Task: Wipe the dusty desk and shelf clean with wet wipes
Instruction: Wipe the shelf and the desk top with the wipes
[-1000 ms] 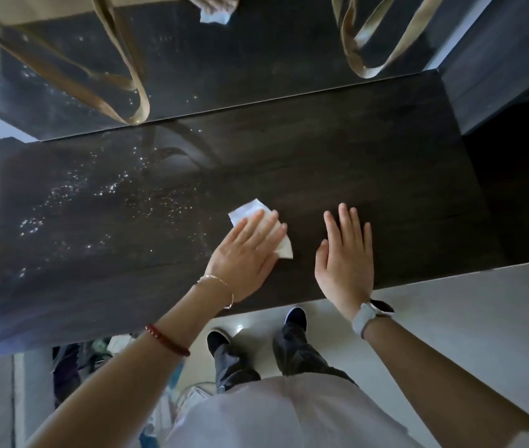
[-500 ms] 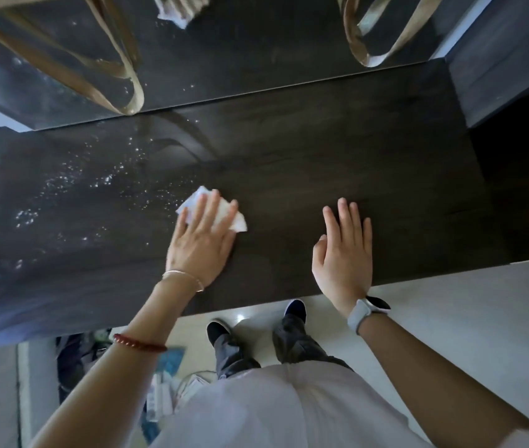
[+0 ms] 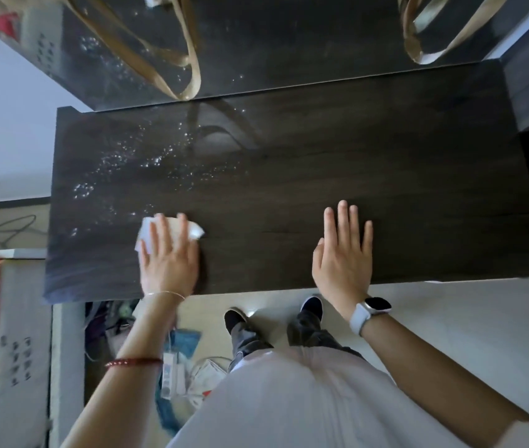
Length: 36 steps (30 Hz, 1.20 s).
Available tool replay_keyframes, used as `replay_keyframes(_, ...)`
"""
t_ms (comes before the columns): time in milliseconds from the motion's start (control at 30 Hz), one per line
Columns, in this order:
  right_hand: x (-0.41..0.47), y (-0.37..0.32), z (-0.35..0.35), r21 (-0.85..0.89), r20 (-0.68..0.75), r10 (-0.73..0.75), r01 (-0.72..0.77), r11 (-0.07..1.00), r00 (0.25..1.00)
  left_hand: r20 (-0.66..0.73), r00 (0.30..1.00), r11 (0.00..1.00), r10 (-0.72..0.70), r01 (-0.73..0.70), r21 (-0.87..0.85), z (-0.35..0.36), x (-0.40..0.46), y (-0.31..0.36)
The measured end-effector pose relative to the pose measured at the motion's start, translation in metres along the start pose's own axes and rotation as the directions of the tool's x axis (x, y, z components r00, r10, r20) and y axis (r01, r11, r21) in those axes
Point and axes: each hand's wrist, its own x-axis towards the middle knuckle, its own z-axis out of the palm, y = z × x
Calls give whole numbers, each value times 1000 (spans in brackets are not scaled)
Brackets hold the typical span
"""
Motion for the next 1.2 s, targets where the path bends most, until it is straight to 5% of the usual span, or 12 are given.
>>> replay_keyframes(67,0,-8,2,-30,15,13,-13,999,1000,-4,990,990,-138,138,-43,-3,13,-10)
replay_keyframes(133,1,-10,3,-37,27,30,-29,999,999,-58,993,994,103,-102,28,6,4,17)
replay_keyframes(200,1,-9,3,-31,27,24,-23,999,999,-7,920,917,392,-390,82,16,-17,47)
replay_keyframes(300,0,-11,3,-3,1,29,-29,1000,1000,45,814,803,579,-579,141,15,-32,43)
replay_keyframes(367,1,-18,2,35,-1,54,-54,998,999,31,862,852,506,-505,141,13,-21,9)
replay_keyframes(467,0,-49,5,42,46,-80,79,996,996,17,988,988,156,-156,2,4,-1,-45)
replay_keyframes(567,-3,-88,13,46,89,-180,176,983,980,12,989,981,-148,149,-129,-9,16,-84)
replay_keyframes(633,0,-102,17,46,78,-151,148,988,985,19,977,963,-213,213,-167,-16,27,-106)
replay_keyframes(767,1,-107,21,69,27,-89,87,994,996,-20,984,967,-178,171,-187,-22,36,-133)
replay_keyframes(1000,5,-145,22,145,-40,114,-107,984,993,-170,976,955,139,-177,-239,-22,16,-181)
replay_keyframes(1200,11,-180,32,178,-104,287,-266,947,952,-127,985,971,113,-137,-196,-18,6,-187)
